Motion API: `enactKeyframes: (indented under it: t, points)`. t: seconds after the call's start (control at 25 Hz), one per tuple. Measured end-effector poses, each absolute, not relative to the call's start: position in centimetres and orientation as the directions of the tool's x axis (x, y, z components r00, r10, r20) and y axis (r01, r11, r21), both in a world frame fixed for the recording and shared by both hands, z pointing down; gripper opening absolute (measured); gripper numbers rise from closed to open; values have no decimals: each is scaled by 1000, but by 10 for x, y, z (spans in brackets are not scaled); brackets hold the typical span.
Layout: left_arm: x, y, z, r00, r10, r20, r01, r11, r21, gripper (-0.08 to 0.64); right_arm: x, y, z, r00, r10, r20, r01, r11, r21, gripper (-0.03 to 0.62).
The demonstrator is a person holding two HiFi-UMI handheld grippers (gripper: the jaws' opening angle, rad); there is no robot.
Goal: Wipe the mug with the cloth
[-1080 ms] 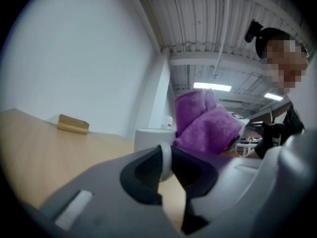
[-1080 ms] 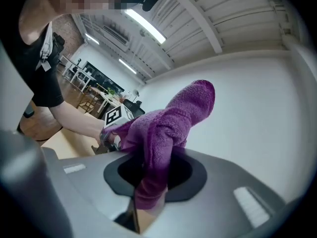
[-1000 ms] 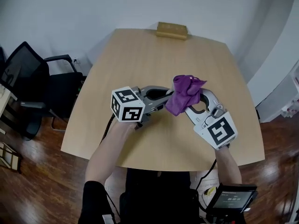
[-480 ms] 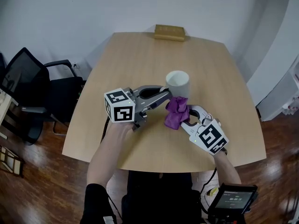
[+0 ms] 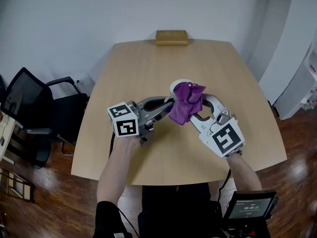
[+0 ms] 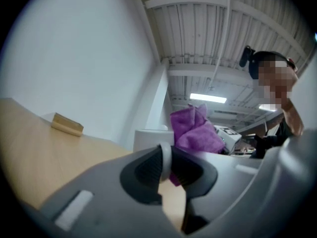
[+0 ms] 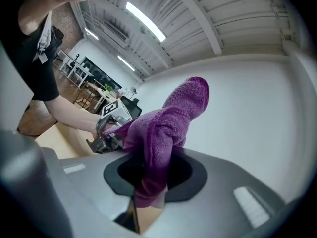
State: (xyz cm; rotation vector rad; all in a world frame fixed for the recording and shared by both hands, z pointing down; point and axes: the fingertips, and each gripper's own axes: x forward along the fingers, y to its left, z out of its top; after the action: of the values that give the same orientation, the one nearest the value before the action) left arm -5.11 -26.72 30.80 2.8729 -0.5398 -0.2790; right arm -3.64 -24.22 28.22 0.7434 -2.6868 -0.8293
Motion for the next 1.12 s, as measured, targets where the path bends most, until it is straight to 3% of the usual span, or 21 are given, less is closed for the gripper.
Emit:
enactKeyframes:
  t: [0.12,0.36,0.44,0.6,0.68,1.12]
  points:
    - [-54,-267,303,914,-363,-179,-316,-916,246,69,-38,-240,309,-850,-514,115,-368,736,568,80]
    - [-67,-268,297,906,-357,-228,-305,-923,235,66,-25,-246,373,-796,-514,320,-295,791,537,81]
    - [-71,-267,293,904,-350,-247,-296,-927,231,66,-18,-244,359,-818,-512,263,-337,796,502,81]
    - [-74,-265,290,907,-332,-260,-279,-935,220,66,-8,-235,267,-855,-517,-30,-476,761,442,81]
    - [-70,-263,291,912,-322,-255,-272,-939,212,66,-4,-233,236,-845,-525,-104,-512,735,445,81]
    - [-65,-256,287,917,-280,-286,-231,-954,193,72,-28,-233,313,-854,-508,114,-376,753,540,81]
